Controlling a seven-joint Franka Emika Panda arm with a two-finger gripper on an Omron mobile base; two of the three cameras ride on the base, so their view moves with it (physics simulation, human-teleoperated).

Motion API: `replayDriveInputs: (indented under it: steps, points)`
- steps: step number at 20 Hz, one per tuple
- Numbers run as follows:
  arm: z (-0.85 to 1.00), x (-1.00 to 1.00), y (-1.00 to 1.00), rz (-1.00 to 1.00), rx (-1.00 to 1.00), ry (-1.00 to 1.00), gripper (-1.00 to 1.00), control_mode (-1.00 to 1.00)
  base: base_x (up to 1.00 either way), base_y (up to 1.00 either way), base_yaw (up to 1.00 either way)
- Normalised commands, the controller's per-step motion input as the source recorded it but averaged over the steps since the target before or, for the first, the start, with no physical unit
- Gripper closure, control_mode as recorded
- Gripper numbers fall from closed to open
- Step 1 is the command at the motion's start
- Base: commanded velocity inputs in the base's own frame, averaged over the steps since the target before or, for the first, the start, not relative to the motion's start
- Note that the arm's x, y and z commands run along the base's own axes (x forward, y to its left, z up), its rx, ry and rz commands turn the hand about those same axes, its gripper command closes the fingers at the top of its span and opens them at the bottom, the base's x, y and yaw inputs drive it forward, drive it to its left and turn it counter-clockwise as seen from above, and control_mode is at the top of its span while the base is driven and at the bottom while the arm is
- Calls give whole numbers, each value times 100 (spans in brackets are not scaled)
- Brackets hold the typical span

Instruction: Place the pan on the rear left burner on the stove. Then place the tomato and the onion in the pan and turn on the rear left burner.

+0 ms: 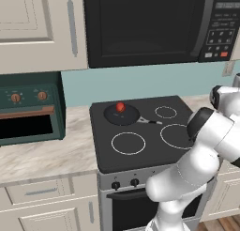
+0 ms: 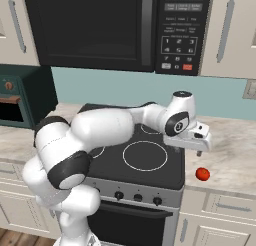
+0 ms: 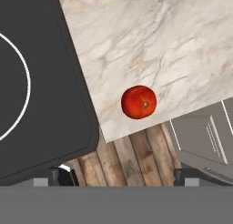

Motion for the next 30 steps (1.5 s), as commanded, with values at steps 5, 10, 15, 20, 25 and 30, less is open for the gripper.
replayDriveInputs:
  steps: [5,10,15,20,25,30]
  points:
    - [-18,1,-26,0,0,8,-100,-100,0,0,0]
    - [-17,10,-22,0,5,7,-100,-100,0,0,0]
    - [-16,14,-19,0,8,6,-100,-100,0,0,0]
    - [-16,16,-24,0,8,6,-100,-100,0,0,0]
    - [-17,9,-29,0,6,7,-100,-100,0,0,0]
    - [-15,11,-25,0,7,6,-100,-100,0,0,0]
